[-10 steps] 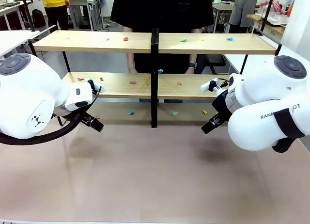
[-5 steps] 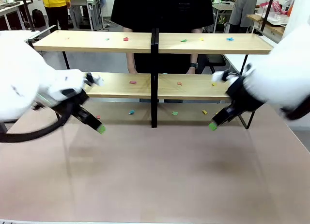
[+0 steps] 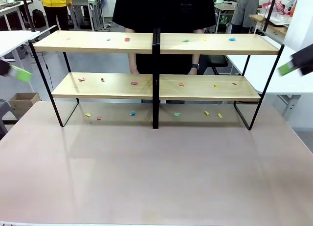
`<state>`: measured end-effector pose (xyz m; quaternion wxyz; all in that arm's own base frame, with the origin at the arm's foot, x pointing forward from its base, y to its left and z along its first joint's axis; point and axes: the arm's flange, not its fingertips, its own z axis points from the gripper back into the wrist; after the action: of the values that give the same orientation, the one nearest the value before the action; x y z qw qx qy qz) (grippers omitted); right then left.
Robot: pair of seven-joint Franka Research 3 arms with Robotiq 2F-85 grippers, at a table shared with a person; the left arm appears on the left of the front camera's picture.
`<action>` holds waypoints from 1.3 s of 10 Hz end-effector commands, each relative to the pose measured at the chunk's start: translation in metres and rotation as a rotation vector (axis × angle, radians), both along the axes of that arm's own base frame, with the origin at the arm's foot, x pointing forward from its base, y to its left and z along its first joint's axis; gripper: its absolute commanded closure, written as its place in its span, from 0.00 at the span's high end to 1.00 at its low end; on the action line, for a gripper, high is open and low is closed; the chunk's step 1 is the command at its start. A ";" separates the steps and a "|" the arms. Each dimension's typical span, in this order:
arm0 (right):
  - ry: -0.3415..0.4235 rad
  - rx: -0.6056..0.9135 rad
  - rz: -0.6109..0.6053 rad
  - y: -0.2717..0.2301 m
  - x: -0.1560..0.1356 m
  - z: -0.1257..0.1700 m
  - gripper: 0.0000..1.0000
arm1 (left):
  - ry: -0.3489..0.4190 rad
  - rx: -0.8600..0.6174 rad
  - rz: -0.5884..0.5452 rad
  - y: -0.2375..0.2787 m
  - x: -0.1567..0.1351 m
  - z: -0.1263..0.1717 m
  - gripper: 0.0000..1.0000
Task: Clean the shelves.
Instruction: Pick up the Duster when the human hands it over.
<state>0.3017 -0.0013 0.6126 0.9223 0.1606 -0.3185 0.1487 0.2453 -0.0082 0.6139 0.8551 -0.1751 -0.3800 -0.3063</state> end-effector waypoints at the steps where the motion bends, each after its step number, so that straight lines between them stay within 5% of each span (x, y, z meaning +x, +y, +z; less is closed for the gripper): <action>1: -0.038 -0.059 -0.089 -0.007 -0.012 0.028 1.00 | -0.097 -0.011 0.048 0.017 -0.030 0.007 1.00; 4: -0.138 -0.093 -0.169 -0.016 -0.030 0.072 1.00 | -0.188 -0.011 0.070 0.015 -0.048 0.045 1.00; 13: -0.229 -0.055 -0.119 -0.014 -0.035 0.096 1.00 | -0.185 -0.063 0.096 0.022 -0.045 0.046 1.00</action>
<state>0.2620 -0.0155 0.7052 0.8963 0.0879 -0.4197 0.1129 0.1968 0.0123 0.6607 0.8208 -0.1495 -0.4706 -0.2872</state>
